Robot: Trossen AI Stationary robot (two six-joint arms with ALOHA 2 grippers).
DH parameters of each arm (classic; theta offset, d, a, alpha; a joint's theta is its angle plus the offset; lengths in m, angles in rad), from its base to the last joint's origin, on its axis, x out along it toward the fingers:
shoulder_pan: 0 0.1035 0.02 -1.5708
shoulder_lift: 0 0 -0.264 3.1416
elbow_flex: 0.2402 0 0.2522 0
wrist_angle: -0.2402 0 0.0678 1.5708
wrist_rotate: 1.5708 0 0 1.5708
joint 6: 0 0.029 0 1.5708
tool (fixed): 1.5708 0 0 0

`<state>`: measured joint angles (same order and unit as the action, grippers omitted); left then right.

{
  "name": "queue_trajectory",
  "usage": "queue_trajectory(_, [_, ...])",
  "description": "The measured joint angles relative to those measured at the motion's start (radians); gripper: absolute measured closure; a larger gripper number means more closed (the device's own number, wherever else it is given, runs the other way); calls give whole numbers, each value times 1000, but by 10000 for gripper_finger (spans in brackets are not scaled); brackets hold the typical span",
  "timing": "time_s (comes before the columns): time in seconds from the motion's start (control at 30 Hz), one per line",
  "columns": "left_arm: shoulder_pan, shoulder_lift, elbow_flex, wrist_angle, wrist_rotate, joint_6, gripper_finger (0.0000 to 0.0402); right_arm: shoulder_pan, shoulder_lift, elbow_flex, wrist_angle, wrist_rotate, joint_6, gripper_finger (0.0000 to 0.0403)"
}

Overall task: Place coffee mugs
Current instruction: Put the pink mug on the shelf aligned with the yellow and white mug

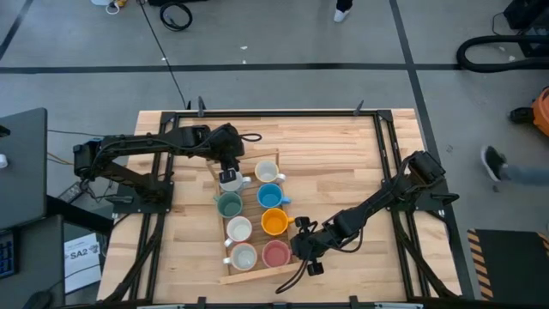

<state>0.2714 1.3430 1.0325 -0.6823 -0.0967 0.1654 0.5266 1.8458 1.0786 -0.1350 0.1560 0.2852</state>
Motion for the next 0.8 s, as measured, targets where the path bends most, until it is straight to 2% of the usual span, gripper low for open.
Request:
queue_trajectory(0.33, [0,0,1,-1,0,2,308,0,1,0,8,-51,0,316])
queue_trajectory(0.63, [0,0,2,-1,0,5,308,0,1,0,8,-80,3,258])
queue_trajectory(0.8, [0,0,2,12,1,58,307,0,1,0,50,-80,3,231])
